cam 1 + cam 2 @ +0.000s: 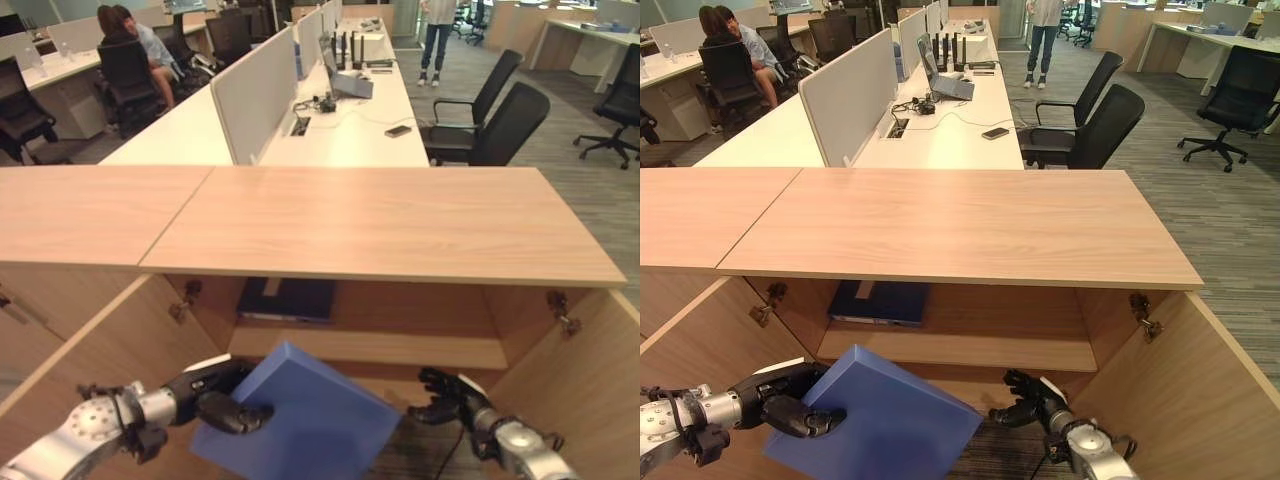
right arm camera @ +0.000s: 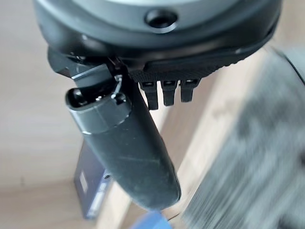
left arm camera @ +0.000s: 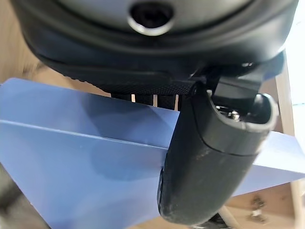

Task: Put the empty folder in the office cabinet

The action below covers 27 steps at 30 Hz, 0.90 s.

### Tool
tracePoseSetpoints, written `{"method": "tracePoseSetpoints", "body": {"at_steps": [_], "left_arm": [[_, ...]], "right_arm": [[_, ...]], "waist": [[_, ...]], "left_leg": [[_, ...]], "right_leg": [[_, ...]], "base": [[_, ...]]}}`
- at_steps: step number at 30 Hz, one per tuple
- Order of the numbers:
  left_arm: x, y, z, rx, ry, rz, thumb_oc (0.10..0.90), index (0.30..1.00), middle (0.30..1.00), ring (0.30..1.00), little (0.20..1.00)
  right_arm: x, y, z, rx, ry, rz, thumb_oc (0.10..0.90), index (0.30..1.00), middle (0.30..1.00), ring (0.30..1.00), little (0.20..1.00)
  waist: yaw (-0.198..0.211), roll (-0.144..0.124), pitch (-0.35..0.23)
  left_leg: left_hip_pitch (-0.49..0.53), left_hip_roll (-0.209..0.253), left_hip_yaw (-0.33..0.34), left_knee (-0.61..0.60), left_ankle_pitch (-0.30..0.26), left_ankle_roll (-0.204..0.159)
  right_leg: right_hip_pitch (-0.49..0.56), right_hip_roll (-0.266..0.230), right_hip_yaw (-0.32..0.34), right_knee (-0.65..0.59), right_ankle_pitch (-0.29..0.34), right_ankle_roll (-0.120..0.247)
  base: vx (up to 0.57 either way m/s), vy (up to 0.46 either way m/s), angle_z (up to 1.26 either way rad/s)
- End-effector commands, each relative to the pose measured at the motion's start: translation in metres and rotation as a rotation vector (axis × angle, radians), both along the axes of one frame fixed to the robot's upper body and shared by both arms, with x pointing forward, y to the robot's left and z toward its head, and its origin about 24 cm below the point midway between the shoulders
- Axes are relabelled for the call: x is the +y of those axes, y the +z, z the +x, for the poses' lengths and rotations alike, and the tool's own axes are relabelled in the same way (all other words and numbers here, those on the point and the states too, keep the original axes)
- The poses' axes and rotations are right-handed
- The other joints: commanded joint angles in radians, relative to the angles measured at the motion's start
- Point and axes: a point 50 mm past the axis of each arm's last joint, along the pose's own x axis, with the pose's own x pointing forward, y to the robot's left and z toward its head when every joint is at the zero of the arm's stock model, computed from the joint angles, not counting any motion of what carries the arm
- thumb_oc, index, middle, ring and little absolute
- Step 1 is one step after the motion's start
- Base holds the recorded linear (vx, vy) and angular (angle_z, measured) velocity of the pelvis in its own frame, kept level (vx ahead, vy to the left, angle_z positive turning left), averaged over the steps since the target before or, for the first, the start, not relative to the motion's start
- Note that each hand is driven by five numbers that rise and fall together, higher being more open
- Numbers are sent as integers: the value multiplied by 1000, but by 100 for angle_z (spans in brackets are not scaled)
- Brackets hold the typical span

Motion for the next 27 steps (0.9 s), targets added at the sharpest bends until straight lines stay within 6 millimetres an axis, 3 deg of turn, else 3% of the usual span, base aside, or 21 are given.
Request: {"method": "tracePoseSetpoints", "body": {"at_steps": [1,6,11,16,20,27], "left_arm": [[10,41,29,-310,-62,198,400,300,300,300,300],[34,56,32,-519,48,450,400,300,300,300,300],[42,65,31,-625,150,488,400,300,300,300,300],[36,68,33,-685,172,460,400,300,300,300,300],[20,63,39,-713,213,293,400,300,300,300,300],[-4,71,41,-744,171,90,400,300,300,300,300]], "right_arm": [[1,50,48,-251,132,-153,800,900,900,900,900],[-8,61,51,-275,181,-303,800,900,900,900,900],[-7,71,54,-309,180,-279,800,900,900,900,900],[22,83,53,-355,269,-115,800,900,900,900,900],[67,81,46,-316,422,93,800,900,900,900,900],[94,80,51,-356,469,118,800,900,900,900,900]], "waist": [[-4,-16,-60],[8,-25,-54],[9,-28,-47],[12,-31,-43],[16,-35,-42],[20,-28,-42]], "left_leg": [[-7,1,48,1,-72,-31],[-8,2,42,1,-75,-28],[-8,0,41,1,-76,-28],[-8,1,43,1,-77,-29],[-7,3,47,1,-76,-31],[-7,3,48,1,-74,-30]], "right_leg": [[41,-45,-10,0,-83,91],[45,-46,-14,0,-93,84],[46,-46,-14,0,-95,81],[45,-47,-14,0,-96,78],[46,-48,-13,0,-97,75],[44,-48,-12,0,-96,76]], "base": [[0,0,0],[-1,-1,1],[-2,0,3],[0,0,0],[0,0,0],[0,0,0]]}}
